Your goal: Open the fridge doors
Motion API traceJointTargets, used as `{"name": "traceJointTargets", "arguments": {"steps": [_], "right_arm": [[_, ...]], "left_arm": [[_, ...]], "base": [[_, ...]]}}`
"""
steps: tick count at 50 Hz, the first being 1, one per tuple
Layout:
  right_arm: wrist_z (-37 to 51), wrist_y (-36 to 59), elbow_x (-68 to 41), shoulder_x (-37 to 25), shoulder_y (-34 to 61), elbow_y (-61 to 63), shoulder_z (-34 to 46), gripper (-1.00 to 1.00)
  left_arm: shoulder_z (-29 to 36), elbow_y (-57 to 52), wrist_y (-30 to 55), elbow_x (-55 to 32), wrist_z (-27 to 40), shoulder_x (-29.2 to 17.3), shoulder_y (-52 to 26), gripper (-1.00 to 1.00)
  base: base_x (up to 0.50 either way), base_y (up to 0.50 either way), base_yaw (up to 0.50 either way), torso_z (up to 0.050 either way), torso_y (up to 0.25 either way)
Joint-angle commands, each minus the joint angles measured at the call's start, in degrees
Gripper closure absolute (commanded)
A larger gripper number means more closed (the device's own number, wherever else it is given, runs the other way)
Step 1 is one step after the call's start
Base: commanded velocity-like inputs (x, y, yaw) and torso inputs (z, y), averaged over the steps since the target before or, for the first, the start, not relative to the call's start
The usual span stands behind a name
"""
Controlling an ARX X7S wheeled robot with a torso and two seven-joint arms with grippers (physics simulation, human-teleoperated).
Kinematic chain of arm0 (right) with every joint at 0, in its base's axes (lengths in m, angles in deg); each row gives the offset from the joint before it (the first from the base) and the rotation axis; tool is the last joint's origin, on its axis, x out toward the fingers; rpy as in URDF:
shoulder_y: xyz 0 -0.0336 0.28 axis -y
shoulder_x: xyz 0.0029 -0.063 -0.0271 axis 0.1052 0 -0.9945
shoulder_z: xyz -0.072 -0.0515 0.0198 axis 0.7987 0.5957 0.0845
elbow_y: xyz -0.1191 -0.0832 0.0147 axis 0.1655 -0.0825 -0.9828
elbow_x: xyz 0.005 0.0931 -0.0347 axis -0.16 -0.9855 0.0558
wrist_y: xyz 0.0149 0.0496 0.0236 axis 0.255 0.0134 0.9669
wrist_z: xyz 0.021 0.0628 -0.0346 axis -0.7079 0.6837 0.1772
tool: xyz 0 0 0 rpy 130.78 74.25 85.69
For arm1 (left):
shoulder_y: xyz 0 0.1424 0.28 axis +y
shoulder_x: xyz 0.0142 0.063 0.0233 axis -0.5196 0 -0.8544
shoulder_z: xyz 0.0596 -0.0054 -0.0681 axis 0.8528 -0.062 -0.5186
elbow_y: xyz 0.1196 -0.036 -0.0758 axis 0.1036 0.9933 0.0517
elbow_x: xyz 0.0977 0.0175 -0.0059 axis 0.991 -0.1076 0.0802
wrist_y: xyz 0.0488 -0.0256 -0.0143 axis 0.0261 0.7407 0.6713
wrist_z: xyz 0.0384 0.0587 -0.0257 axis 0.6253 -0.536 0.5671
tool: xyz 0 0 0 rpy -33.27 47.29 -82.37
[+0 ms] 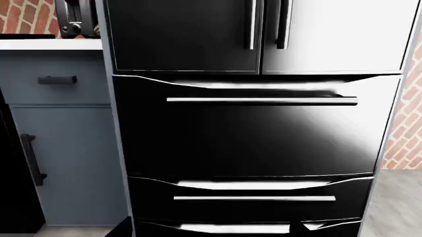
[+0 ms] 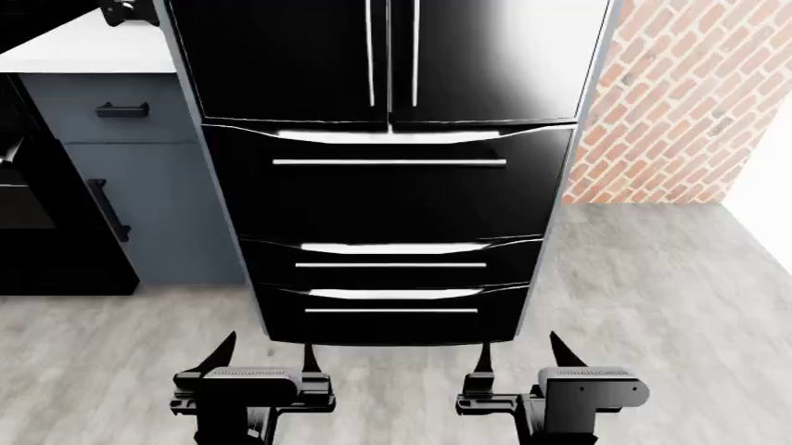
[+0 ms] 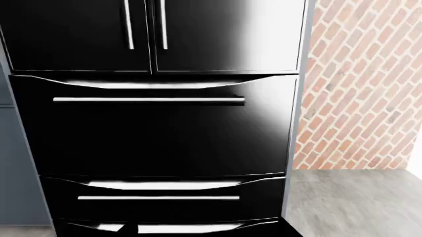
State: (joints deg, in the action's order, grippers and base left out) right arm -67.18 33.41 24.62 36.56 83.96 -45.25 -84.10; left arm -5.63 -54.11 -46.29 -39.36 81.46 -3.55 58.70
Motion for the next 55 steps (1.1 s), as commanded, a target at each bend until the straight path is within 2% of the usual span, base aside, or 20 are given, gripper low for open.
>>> {"name": "traceJointTargets", "arguments": {"steps": [1, 4, 5, 11, 12, 15, 16, 22, 23, 25, 28, 29, 31, 32, 34, 42, 49, 51, 52, 55], "right_arm": [[1.4, -0.2, 0.1, -1.0, 0.2, -0.2, 1.5, -1.00], [2.5, -0.2, -0.3, -1.6, -0.1, 0.6, 2.3, -1.00], [2.8, -1.1, -0.3, -1.8, 0.0, -0.4, 2.5, -1.00], [3.8, 0.6, -0.4, -2.7, 0.0, 1.2, 3.8, -1.00], [4.0, -0.1, -0.5, -2.8, 0.2, 0.1, 3.9, -1.00], [4.6, 0.7, -0.7, -3.1, -0.1, 1.2, 4.2, -1.00], [4.5, -0.5, -1.2, -3.1, 0.2, -0.1, 4.2, -1.00], [5.7, 3.0, -0.8, -4.1, -0.4, 4.0, 4.6, -1.00], [6.2, 5.7, 0.2, -4.5, -0.5, 6.2, 5.0, -1.00], [6.1, 9.6, 0.3, -5.2, -0.7, 10.4, 5.0, -1.00], [6.3, 13.5, -0.4, -5.7, -0.7, 15.5, 4.4, -1.00], [6.6, 18.3, 0.4, -6.1, 0.3, 19.5, 4.6, -1.00], [7.1, 22.0, 1.6, -6.6, 1.3, 22.2, 5.0, -1.00], [7.0, 25.4, 2.2, -7.1, 2.5, 24.4, 5.4, -1.00], [6.9, 30.6, 3.0, -7.6, 4.4, 28.0, 5.6, -1.00], [5.8, 49.7, 5.1, -9.6, 13.9, 39.0, 6.7, -1.00], [5.8, 53.2, 5.6, -10.2, 17.4, 39.7, 7.3, -1.00], [5.9, 53.7, 5.8, -10.3, 17.8, 39.9, 7.6, -1.00], [5.8, 53.9, 5.6, -10.3, 18.1, 39.7, 7.3, -1.00], [5.8, 53.8, 5.6, -10.5, 18.1, 40.0, 7.4, -1.00]], "left_arm": [[0.7, 0.4, 4.0, -3.0, -0.3, -0.9, -1.1, -1.00], [1.1, 1.9, -0.5, -2.7, 2.3, -1.3, -0.8, -1.00], [1.0, -1.5, 2.4, -3.1, 3.1, -1.4, -0.6, -1.00], [1.6, 0.3, 3.6, -6.4, 2.8, -2.4, -0.8, -1.00], [1.5, -2.6, 6.9, -7.2, 3.1, -2.6, -0.8, -1.00], [1.7, -0.1, 3.6, -6.4, 4.4, -2.6, -1.1, -1.00], [1.9, -4.1, 11.5, -6.3, 5.6, -3.1, -2.0, -1.00], [2.3, -3.1, 3.9, -6.4, 5.8, -3.5, -1.0, -1.00], [2.7, -5.6, 3.5, -8.4, 3.5, -4.4, -0.3, -1.00], [2.3, -7.9, 2.8, -8.6, 4.1, -4.5, 0.2, -1.00], [2.0, -13.7, 9.1, -10.7, 4.5, -5.5, -0.6, -1.00], [1.3, -21.6, 17.0, -14.2, 5.1, -6.5, -3.0, -1.00], [1.5, -20.4, 14.5, -13.8, 4.8, -6.5, -3.9, -1.00], [1.0, -25.0, 20.2, -14.9, 6.4, -7.1, -6.6, -1.00], [1.0, -24.3, 20.2, -15.2, 6.4, -7.2, -8.3, -1.00], [-0.7, -29.9, 31.9, -19.6, 9.6, -8.0, -18.6, -1.00], [-0.6, -28.2, 32.4, -19.3, 11.0, -7.9, -22.3, -1.00], [-1.0, -29.8, 36.3, -20.3, 12.5, -8.0, -25.0, -1.00], [-0.2, -27.0, 30.7, -18.1, 11.9, -7.5, -23.6, -1.00], [0.0, -26.2, 29.9, -18.2, 12.0, -7.3, -23.1, -1.00]], "base": [[0.00, 0.00, 0.00, 0.000, 0.000], [0.00, 0.00, 0.00, 0.000, 0.000], [0.00, 0.00, 0.00, 0.000, 0.000], [0.00, 0.00, 0.00, 0.000, 0.000], [0.00, 0.00, 0.00, 0.000, 0.000], [0.00, 0.00, 0.00, 0.000, 0.000], [0.00, 0.00, 0.00, 0.000, 0.000], [0.00, 0.00, 0.00, 0.000, 0.000], [0.00, 0.00, 0.00, 0.000, 0.000], [0.00, 0.00, 0.00, 0.000, 0.000], [0.00, 0.00, 0.00, 0.000, 0.000], [0.00, 0.00, 0.00, 0.000, 0.000], [0.00, 0.00, 0.00, 0.000, 0.000], [0.00, 0.00, 0.00, 0.000, 0.000], [0.00, 0.00, 0.00, 0.000, 0.000], [0.00, 0.00, 0.00, 0.000, 0.000], [0.00, 0.00, 0.00, 0.000, 0.000], [0.00, 0.00, 0.00, 0.000, 0.000], [0.00, 0.00, 0.00, 0.000, 0.000], [0.04, 0.00, 0.00, 0.000, 0.000]]}}
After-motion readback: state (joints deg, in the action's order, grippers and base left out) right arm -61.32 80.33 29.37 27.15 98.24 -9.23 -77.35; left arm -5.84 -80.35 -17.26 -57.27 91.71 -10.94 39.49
